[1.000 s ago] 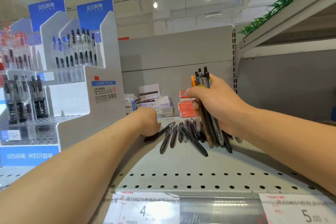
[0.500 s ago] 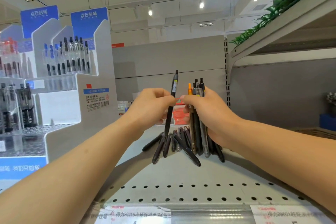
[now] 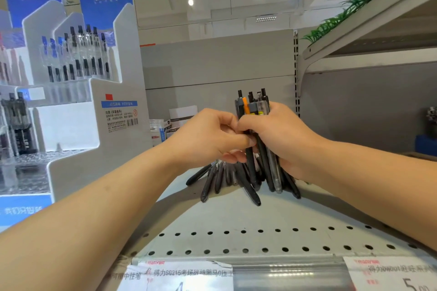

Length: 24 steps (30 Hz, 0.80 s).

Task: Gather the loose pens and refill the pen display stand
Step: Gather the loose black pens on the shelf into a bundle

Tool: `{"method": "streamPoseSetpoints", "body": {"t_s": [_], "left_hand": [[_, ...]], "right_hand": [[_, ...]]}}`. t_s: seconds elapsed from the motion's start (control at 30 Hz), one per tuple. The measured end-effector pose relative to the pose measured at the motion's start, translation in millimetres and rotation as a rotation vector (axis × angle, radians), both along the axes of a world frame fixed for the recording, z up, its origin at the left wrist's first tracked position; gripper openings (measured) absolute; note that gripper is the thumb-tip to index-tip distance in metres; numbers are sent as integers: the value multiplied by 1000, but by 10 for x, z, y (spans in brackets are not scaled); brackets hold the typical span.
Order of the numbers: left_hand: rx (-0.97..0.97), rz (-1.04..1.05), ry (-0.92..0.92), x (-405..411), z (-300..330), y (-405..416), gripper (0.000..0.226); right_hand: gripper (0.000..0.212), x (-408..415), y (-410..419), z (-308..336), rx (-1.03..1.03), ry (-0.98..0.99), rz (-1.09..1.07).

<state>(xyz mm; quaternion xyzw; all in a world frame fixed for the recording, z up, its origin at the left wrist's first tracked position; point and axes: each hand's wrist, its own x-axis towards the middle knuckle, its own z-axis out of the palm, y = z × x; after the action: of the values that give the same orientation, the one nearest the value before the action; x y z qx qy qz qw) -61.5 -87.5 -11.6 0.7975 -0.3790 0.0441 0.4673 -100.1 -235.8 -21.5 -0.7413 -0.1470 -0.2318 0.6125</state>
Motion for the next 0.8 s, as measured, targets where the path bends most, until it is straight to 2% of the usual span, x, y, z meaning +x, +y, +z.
{"method": "streamPoseSetpoints", "body": {"t_s": [0.13, 0.23, 0.33, 0.43, 0.53, 0.7, 0.73, 0.8], "left_hand": [[17, -2, 60, 33, 66, 73, 18], [105, 158, 28, 168, 95, 211, 23], [399, 419, -149, 393, 20, 339, 18], [794, 480, -179, 501, -85, 349, 27], [961, 500, -191, 500, -143, 286, 31], [903, 539, -144, 498, -111, 303, 24], [835, 526, -92, 493, -89, 333, 24], [572, 468, 27, 464, -24, 380, 22]], "right_hand": [[11, 13, -1, 1, 46, 15, -16], [11, 33, -12, -3, 70, 48, -30], [12, 29, -12, -15, 91, 90, 12], [14, 16, -5, -51, 72, 104, 83], [12, 33, 0, -80, 16, 110, 77], [10, 47, 11, -73, 38, 161, 132], [8, 50, 8, -72, 52, 167, 149], [7, 42, 2, -61, 88, 168, 165]]}}
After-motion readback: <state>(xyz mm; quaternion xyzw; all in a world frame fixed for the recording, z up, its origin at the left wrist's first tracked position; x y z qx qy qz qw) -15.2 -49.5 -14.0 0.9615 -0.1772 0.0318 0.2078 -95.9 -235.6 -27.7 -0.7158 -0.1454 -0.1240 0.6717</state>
